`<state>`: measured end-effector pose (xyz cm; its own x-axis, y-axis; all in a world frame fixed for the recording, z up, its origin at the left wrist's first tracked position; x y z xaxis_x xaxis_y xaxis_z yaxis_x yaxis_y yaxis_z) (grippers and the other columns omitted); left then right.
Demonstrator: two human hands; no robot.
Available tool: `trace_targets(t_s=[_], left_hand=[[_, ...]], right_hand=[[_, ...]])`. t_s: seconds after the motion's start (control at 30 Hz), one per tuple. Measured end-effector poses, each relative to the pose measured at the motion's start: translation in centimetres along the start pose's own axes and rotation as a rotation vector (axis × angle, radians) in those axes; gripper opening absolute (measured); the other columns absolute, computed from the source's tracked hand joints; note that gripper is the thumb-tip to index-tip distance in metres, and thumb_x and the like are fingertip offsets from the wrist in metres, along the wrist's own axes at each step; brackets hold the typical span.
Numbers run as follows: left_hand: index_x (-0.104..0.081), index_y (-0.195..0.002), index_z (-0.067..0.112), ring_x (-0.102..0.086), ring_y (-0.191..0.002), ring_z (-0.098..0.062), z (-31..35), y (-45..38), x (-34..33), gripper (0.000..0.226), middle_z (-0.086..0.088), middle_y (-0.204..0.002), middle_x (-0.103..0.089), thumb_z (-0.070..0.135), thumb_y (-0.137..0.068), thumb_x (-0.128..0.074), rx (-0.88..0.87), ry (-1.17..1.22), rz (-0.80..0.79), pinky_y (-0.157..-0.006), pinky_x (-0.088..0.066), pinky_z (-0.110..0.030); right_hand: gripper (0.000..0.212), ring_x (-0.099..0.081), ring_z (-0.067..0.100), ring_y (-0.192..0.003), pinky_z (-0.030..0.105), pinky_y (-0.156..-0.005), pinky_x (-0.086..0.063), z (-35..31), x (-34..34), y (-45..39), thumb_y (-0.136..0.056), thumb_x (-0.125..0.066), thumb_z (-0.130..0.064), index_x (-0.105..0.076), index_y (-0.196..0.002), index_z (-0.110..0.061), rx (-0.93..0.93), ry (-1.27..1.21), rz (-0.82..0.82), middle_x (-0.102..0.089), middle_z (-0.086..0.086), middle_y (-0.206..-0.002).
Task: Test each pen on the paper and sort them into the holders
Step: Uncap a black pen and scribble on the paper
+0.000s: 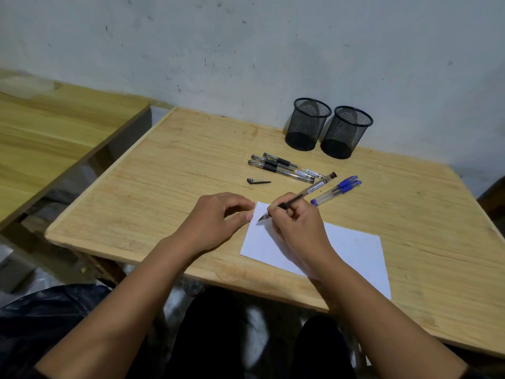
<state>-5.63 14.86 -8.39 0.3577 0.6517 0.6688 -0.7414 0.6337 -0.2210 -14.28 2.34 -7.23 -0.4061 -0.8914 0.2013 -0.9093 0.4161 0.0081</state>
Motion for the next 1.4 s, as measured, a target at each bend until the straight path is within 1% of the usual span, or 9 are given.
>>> trace_targets(t_s=[0.17,0.3,0.43,0.57,0.67,0.8,1.07,1.17,1.4], left_hand=[[-0.063,-0.113,0.02,-0.056,-0.109,-0.017,-0.1,-3.5,1.3,0.028,-0.001,-0.119,-0.064,0.026,-0.085,-0.062,0.089,-0.049,0.183,-0.089,-0.036,-0.02],[-0.06,-0.118,0.016,-0.054,-0.113,-0.018,-0.4,-6.5,-0.4,0.034,-0.004,-0.121,-0.062,0.026,-0.086,-0.061,0.134,-0.114,0.112,-0.091,-0.032,-0.02],[-0.067,-0.105,0.016,-0.053,-0.109,-0.021,-0.9,-7.6,-1.5,0.023,-0.004,-0.11,-0.066,0.026,-0.086,-0.06,0.13,-0.191,0.075,-0.085,-0.035,-0.024],[-0.068,-0.095,0.018,-0.055,-0.093,-0.014,0.1,-6.6,-0.4,0.013,0.0,-0.1,-0.066,0.023,-0.084,-0.064,0.114,-0.096,0.142,-0.076,-0.034,-0.019],[-0.068,-0.095,0.022,-0.055,-0.077,-0.001,1.2,-5.0,0.6,0.012,0.01,-0.09,-0.064,0.022,-0.083,-0.065,0.124,0.083,0.198,-0.063,-0.036,-0.004],[-0.068,-0.09,0.026,-0.055,-0.075,0.014,2.1,-3.3,1.4,0.01,0.02,-0.081,-0.062,0.02,-0.082,-0.066,0.137,0.229,0.243,-0.062,-0.036,0.002],[-0.068,-0.085,0.029,-0.061,-0.076,-0.014,3.6,-2.4,1.6,0.012,0.002,-0.082,-0.071,0.017,-0.081,-0.067,0.102,0.306,0.222,-0.067,-0.046,-0.021],[-0.067,-0.081,0.028,-0.059,-0.069,0.0,4.5,-2.2,1.7,0.018,0.007,-0.076,-0.069,0.011,-0.082,-0.065,0.079,0.327,0.257,-0.063,-0.041,-0.006],[-0.065,-0.082,0.022,-0.056,-0.068,0.011,5.1,-1.7,1.6,0.016,0.018,-0.073,-0.063,0.006,-0.083,-0.061,0.033,0.297,0.218,-0.062,-0.038,-0.001]], right_hand=[[0.019,-0.048,0.01,-0.042,0.017,-0.039,-0.038,-0.7,2.2,-1.1,-0.093,-0.051,-0.01,-0.06,-0.077,-0.012,-0.089,-0.225,0.146,-0.055,0.003,-0.053],[0.022,-0.057,0.017,-0.05,0.02,-0.034,-0.033,-0.5,3.4,-1.7,-0.094,-0.049,-0.019,-0.065,-0.083,-0.01,-0.157,-0.299,0.181,-0.063,0.008,-0.065],[0.024,-0.057,0.014,-0.045,0.019,-0.032,-0.034,-0.8,4.1,-1.8,-0.096,-0.046,-0.017,-0.056,-0.076,-0.01,-0.148,-0.323,0.225,-0.063,0.01,-0.068],[0.018,-0.053,0.007,-0.042,0.017,-0.034,-0.034,-1.0,4.4,-2.1,-0.094,-0.051,-0.013,-0.057,-0.077,-0.009,-0.149,-0.364,0.239,-0.06,0.008,-0.066],[0.016,-0.051,0.006,-0.042,0.016,-0.035,-0.034,-1.4,4.3,-2.5,-0.092,-0.054,-0.01,-0.058,-0.077,-0.009,-0.117,-0.372,0.231,-0.059,0.006,-0.065],[0.017,-0.049,0.007,-0.043,0.017,-0.035,-0.032,-1.8,3.5,-2.8,-0.091,-0.054,-0.01,-0.059,-0.075,-0.01,-0.092,-0.373,0.194,-0.059,0.004,-0.061],[0.021,-0.041,0.009,-0.043,0.017,-0.037,-0.029,-2.4,2.9,-2.7,-0.09,-0.057,-0.01,-0.058,-0.068,-0.009,-0.057,-0.319,0.123,-0.053,0.003,-0.056],[0.022,-0.038,0.009,-0.044,0.017,-0.042,-0.029,-2.7,2.8,-2.5,-0.089,-0.059,-0.007,-0.057,-0.067,-0.013,-0.021,-0.306,0.078,-0.047,0.004,-0.055],[0.021,-0.04,0.009,-0.044,0.016,-0.041,-0.031,-3.3,2.4,-1.8,-0.089,-0.059,-0.005,-0.059,-0.07,-0.015,0.059,-0.218,0.003,-0.048,0.001,-0.052]])
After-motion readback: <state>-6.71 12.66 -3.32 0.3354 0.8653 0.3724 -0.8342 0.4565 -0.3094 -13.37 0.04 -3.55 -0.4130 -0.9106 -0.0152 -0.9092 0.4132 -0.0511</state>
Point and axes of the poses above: each hand's wrist, its own y-axis away from the middle knuckle, its own x-axis out of the back of the hand, z = x × y, the point moved 8 cm from there along -y, towards the middle knuckle
